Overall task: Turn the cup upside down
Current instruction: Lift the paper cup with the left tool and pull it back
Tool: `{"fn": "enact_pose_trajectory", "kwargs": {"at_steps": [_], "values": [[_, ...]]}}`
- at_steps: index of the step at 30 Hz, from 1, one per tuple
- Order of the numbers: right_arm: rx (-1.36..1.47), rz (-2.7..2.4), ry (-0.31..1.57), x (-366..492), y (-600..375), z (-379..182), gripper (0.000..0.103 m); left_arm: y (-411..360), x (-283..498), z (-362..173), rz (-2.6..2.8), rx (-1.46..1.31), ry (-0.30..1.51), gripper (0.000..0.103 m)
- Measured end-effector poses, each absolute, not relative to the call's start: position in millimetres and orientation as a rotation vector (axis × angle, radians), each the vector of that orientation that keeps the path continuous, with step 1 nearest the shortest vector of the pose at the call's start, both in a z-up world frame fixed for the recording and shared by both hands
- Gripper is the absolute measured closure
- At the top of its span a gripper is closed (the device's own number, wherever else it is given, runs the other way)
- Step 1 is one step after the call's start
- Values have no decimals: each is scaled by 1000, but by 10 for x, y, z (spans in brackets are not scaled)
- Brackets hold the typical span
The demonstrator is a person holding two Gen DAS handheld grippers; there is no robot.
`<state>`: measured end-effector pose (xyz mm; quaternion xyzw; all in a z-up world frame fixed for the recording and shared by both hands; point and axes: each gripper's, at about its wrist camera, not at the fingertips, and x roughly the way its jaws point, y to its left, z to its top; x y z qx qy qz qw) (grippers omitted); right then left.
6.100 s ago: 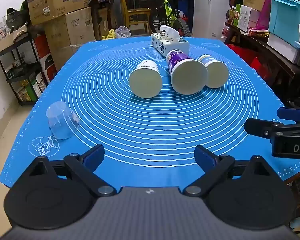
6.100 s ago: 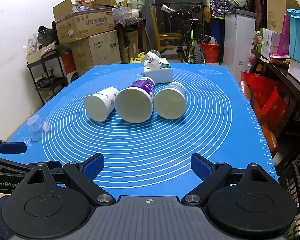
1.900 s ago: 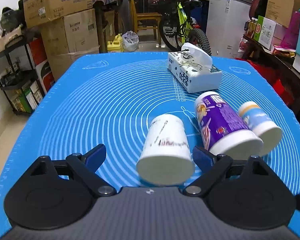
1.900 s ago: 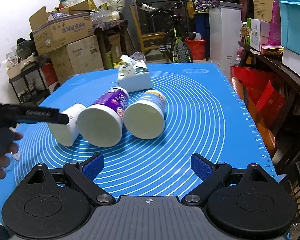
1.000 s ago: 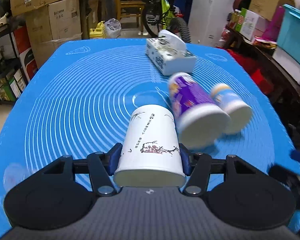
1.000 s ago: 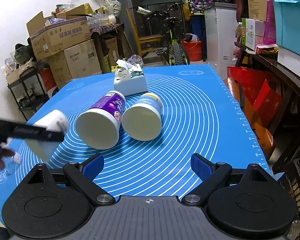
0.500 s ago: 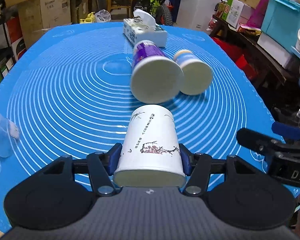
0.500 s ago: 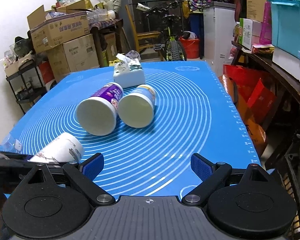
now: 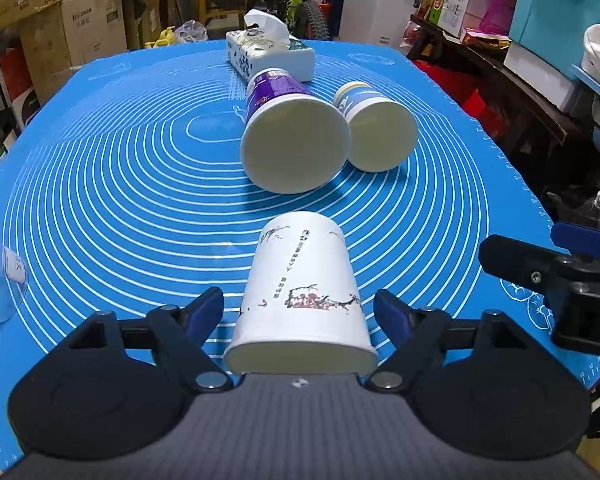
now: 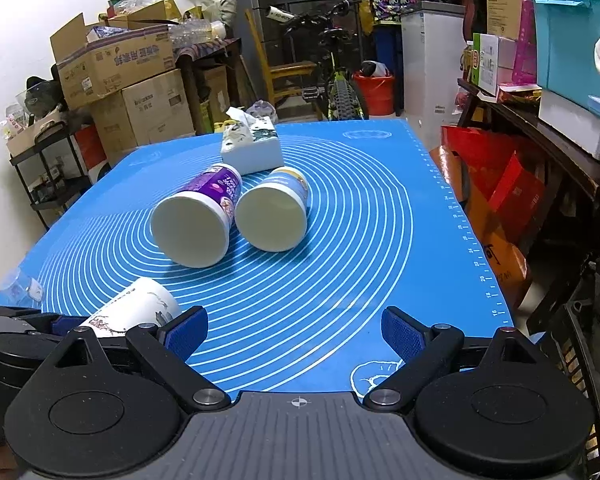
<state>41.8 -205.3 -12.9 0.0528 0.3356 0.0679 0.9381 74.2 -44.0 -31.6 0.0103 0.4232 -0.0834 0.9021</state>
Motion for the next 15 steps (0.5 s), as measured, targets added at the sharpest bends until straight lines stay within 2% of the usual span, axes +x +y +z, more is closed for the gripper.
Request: {"fn": "enact_pose_trajectory", "kwargs": {"at_steps": [15], "values": [[106,148,674,378,-2015,-73,9,-383,684,-204,-155,64,843,12]]}}
